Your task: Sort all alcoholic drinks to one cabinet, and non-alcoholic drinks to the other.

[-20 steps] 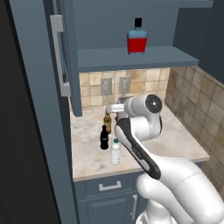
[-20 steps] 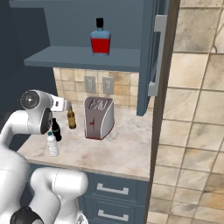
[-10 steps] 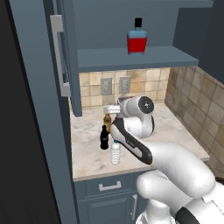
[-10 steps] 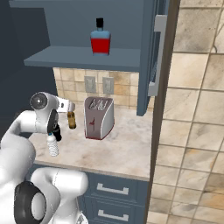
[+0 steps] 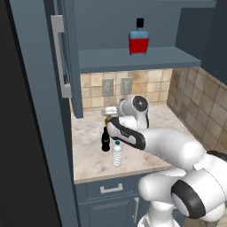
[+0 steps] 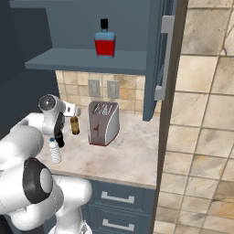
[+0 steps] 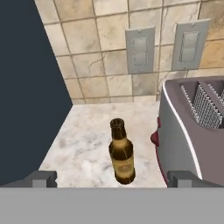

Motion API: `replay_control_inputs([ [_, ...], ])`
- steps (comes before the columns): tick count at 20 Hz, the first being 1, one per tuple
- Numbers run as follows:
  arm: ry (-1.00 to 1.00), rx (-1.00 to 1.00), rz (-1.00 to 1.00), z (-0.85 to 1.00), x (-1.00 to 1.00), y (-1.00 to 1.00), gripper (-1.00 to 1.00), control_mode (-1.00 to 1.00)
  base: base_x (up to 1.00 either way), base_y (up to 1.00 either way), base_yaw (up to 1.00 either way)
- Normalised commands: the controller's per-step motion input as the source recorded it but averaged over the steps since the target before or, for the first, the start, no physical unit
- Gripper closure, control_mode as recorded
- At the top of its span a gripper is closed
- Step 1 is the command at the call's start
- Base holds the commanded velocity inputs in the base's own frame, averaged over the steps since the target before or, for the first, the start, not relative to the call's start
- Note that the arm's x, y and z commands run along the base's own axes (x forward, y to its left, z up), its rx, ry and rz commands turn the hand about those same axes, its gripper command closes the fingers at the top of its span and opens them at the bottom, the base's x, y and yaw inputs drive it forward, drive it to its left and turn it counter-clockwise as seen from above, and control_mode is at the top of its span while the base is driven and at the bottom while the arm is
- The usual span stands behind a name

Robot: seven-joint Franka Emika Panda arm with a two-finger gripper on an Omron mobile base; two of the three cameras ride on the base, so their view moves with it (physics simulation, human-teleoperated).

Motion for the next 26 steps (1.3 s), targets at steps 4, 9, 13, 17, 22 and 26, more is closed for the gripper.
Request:
replay_control_inputs([
  [4, 0.06, 0.0, 0.0, -0.02, 0.42, 0.0, -1.0, -1.0, 0.0, 0.0, 0.0],
  [9, 0.05, 0.0, 0.0, -0.07, 0.4, 0.0, -1.0, -1.0, 0.0, 0.0, 0.0],
  [13, 0.05, 0.0, 0.0, -0.2, 0.37, 0.0, -1.0, -1.0, 0.0, 0.0, 0.0],
  [17, 0.06, 0.0, 0.0, -0.28, 0.33, 0.03, -1.0, -1.0, 0.0, 0.0, 0.0],
  [22, 0.05, 0.0, 0.0, -0.27, 0.3, 0.07, -1.0, -1.0, 0.0, 0.0, 0.0],
  [26, 0.04, 0.0, 0.0, -0.25, 0.23, 0.09, -1.0, -1.0, 0.0, 0.0, 0.0],
])
